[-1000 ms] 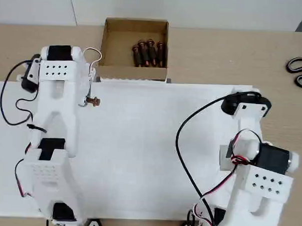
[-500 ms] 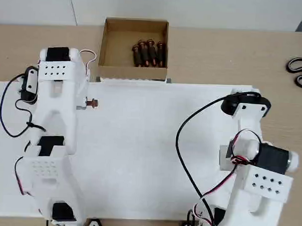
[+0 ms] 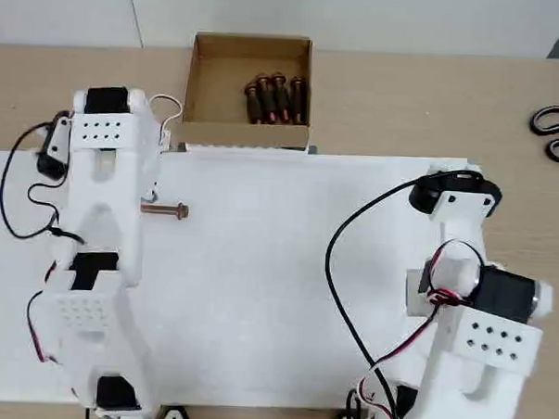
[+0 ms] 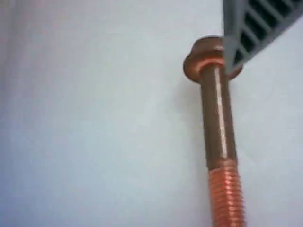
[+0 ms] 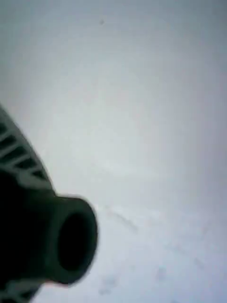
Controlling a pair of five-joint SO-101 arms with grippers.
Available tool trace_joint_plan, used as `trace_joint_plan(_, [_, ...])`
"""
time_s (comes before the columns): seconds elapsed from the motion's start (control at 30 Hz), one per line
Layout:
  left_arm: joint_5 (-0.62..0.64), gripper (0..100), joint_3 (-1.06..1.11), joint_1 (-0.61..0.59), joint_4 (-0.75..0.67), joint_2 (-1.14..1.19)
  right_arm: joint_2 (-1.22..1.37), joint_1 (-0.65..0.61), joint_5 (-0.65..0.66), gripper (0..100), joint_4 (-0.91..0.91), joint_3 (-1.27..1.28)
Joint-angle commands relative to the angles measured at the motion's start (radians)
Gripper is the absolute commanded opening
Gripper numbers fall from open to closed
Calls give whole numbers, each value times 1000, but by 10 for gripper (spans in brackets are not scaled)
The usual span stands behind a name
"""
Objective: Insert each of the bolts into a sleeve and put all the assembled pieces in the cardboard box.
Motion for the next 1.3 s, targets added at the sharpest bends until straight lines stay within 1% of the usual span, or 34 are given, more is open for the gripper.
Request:
trace_joint_plan(0.0, [-209,320,-30,-5,25,-94,-16,10,-5,5,-19,-5])
trace_joint_plan(0.13, [-514,319,-24,2,26,-189,-15,10,-5,5,-19,-5])
trace_joint_plan(0.2, [-623,306,-7,-5,26,-229,-15,10,-3,5,-19,-5])
trace_joint_plan(0.33, [-799,236,36,-6,26,-278,-15,10,-3,6,-19,-3])
trace_joint_plan(0.47, [-1033,177,47,-5,26,-281,-15,10,-3,6,-21,-3])
trace_joint_plan(0.67, [-1387,134,44,-5,23,-216,-15,10,-3,5,-21,-2])
trace_joint_plan(0.77, [-1602,101,48,-14,25,-166,-15,10,-3,5,-22,0])
trace_joint_plan(0.8, [-1648,88,50,-20,25,-150,-15,10,-3,5,-22,0])
trace_joint_plan(0.93, [-1745,59,67,-63,25,-110,-15,10,-2,6,-22,2])
trace_joint_plan(1.0, [-1863,59,58,-75,18,-91,-15,10,-2,6,-22,2])
trace_joint_plan(1.07, [-2039,58,44,-78,18,-74,-15,8,-2,7,-22,2])
trace_joint_plan(1.1, [-2105,58,41,-75,18,-68,-15,8,-2,7,-22,2])
trace_joint_plan(1.27, [-2272,58,24,-26,25,-64,-15,8,-2,7,-24,2])
